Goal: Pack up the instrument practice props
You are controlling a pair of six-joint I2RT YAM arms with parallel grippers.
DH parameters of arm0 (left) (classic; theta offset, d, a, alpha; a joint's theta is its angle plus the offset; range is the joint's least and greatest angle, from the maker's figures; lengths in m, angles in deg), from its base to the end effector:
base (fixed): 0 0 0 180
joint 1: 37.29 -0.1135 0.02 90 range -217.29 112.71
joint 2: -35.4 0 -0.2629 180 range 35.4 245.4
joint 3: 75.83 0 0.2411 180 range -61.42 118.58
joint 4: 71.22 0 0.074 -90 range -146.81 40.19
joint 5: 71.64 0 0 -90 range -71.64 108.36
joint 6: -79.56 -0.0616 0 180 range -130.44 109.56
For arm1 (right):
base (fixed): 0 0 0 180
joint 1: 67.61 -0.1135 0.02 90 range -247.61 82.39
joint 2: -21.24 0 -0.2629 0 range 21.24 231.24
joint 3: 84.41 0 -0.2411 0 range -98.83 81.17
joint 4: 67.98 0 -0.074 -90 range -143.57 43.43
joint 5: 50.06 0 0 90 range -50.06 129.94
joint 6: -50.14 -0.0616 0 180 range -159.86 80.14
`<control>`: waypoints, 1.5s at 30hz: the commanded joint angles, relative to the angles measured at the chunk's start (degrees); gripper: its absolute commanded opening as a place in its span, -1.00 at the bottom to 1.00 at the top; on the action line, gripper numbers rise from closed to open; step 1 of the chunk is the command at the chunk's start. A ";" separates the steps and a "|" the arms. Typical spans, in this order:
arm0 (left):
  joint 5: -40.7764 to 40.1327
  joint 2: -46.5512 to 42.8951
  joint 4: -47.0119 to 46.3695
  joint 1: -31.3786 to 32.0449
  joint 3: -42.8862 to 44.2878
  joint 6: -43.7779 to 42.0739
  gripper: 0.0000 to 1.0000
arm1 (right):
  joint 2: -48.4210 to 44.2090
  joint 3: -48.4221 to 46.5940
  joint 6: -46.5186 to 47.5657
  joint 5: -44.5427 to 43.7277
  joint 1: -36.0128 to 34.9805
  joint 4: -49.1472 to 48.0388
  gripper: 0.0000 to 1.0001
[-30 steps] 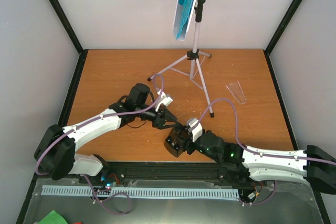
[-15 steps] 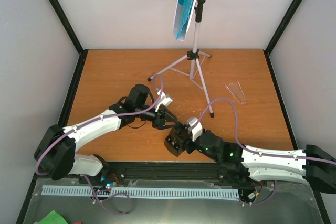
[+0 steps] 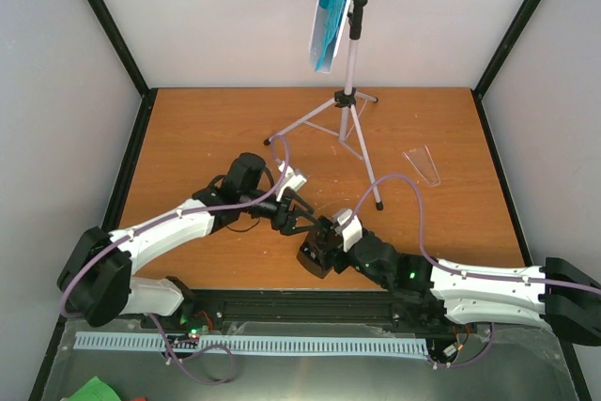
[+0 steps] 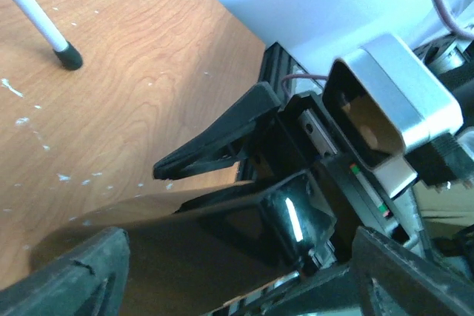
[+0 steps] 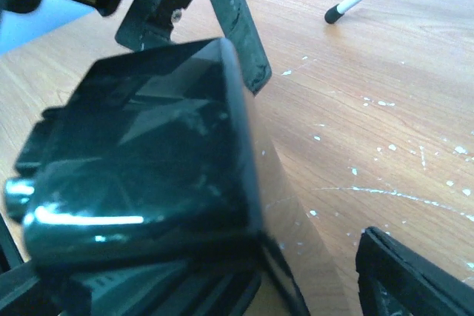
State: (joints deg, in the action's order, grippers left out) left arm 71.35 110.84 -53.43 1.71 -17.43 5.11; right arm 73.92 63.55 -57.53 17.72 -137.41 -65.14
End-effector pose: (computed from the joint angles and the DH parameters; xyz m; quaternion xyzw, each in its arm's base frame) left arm 0.1832 -0.2117 0.2339 0.3635 0.7347 -0.5414 0.1872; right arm 0.0931 0.1857 0.1854 -0.2656 0.7835 0.2556 0.5002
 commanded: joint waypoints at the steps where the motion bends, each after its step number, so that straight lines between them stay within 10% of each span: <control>1: -7.50 -5.66 -2.63 0.55 -1.13 2.98 0.78 | -2.24 -1.64 1.43 0.96 -0.16 1.77 0.80; 16: -25.21 -24.31 -15.67 0.56 -19.11 16.24 0.92 | -14.88 -13.78 -6.36 -0.21 6.06 23.20 1.00; 23: -18.38 -23.77 -23.85 0.59 -29.64 19.69 0.75 | -14.23 -7.57 -21.89 17.53 28.45 31.84 0.90; 31: -20.19 -17.96 -34.68 5.60 -36.38 20.57 0.65 | -15.06 -1.65 -27.92 27.36 30.51 39.23 0.73; 45: -23.74 -8.45 -35.49 5.99 -33.34 12.08 0.58 | -7.31 6.71 -33.68 41.51 29.95 15.40 0.28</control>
State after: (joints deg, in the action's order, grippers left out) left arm 49.34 101.74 -85.69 7.05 -52.32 20.96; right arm 62.86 71.74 -90.19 56.65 -107.21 -38.98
